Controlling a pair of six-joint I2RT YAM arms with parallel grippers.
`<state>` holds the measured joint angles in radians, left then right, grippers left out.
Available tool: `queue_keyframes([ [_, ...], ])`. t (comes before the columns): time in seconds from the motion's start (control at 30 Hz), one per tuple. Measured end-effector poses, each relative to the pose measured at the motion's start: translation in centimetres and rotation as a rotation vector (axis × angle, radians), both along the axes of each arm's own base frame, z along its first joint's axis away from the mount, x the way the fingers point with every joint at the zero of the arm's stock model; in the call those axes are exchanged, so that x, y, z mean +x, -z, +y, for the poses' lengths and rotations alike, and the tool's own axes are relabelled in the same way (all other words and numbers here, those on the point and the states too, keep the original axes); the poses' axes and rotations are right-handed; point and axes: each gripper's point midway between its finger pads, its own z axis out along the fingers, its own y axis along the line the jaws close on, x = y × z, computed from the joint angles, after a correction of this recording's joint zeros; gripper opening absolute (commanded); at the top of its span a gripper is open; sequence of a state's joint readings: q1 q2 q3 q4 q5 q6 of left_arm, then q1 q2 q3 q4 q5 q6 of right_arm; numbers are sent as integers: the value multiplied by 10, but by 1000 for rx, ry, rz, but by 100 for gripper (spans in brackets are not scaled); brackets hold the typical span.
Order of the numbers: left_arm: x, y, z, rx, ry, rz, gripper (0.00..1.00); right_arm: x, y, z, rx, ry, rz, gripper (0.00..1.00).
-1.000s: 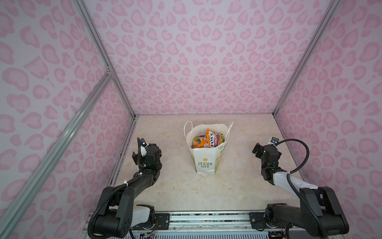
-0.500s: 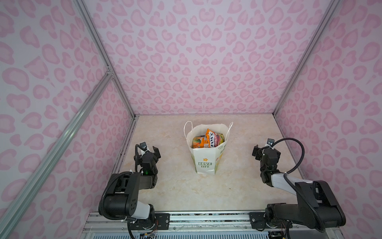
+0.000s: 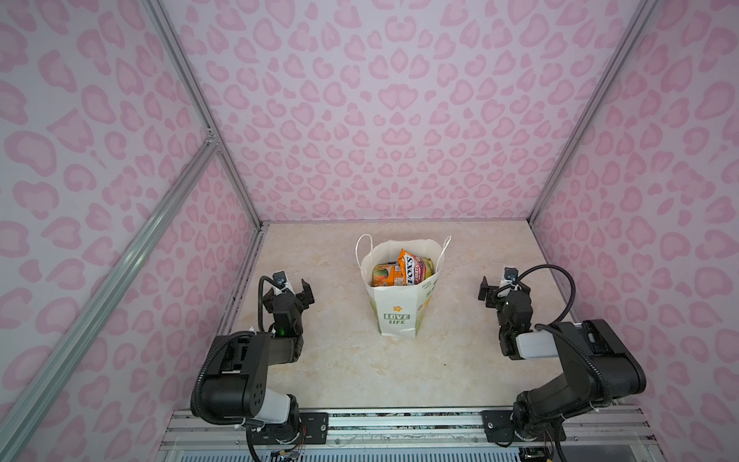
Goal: Place the snacks into the paper bag
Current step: Reset both arms
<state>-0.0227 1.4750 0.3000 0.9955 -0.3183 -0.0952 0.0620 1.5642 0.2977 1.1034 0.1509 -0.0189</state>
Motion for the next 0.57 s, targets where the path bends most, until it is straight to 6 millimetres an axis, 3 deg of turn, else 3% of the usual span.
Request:
queue_keyframes([
  [0.27, 0, 0, -1, -1, 4, 0, 98, 8, 2, -11, 47, -13, 23, 99],
  [0.57, 6, -4, -7, 0, 38, -7, 98, 3, 12, 7, 35, -62, 57, 99],
])
